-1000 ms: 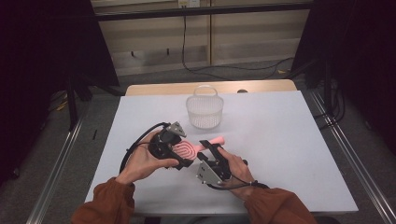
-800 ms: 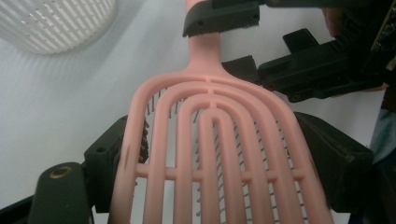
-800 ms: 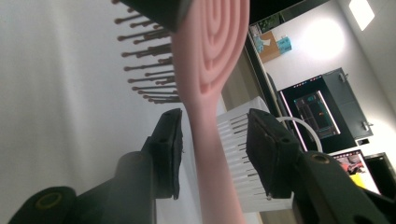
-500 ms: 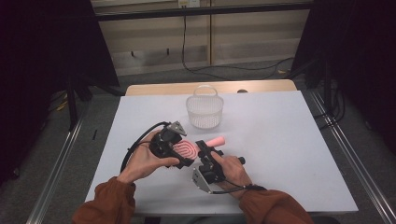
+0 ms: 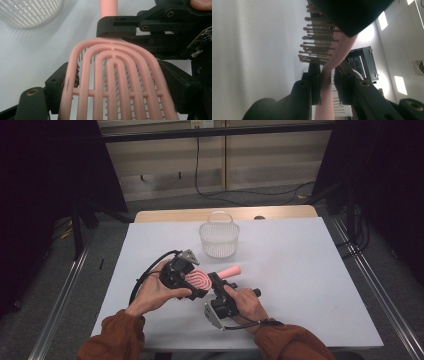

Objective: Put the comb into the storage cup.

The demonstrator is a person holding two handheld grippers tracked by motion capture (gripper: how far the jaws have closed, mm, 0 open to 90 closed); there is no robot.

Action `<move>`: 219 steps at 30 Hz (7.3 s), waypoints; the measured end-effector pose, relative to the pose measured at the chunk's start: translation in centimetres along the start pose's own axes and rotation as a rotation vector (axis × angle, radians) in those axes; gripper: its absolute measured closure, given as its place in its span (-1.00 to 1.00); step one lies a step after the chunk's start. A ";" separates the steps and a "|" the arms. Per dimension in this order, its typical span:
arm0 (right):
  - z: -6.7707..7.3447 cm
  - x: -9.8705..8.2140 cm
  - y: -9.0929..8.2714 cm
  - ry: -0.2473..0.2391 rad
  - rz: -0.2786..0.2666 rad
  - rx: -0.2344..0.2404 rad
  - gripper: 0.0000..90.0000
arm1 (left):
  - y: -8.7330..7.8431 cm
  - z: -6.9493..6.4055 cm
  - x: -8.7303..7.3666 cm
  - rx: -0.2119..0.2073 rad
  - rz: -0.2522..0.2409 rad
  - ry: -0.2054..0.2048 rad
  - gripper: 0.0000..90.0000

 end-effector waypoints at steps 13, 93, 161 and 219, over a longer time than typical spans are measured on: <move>-0.2 -0.3 -0.1 0.035 0.007 0.028 0.79 | 0.1 -0.1 0.0 -0.006 0.001 -0.002 -0.55; -6.0 -7.0 0.7 0.768 0.025 0.355 0.82 | -5.0 2.7 0.0 0.102 -0.501 -0.032 -0.92; -5.7 -3.4 -1.6 1.041 -0.333 0.795 0.82 | -5.2 1.9 2.2 0.094 -0.703 0.029 -0.85; -3.5 -1.6 -2.7 0.992 -0.422 0.976 0.81 | -6.1 -1.2 6.4 -0.191 -0.834 0.227 -0.09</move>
Point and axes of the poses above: each handheld gripper's, and its own axes: y roughly forward along the jaws, x roughly out of its top, z roughly to its left, the point moved 10 cm from there along y, roughly forward along the jaws, and after that the axes turned 15 degrees about z, right-handed, at the moved point
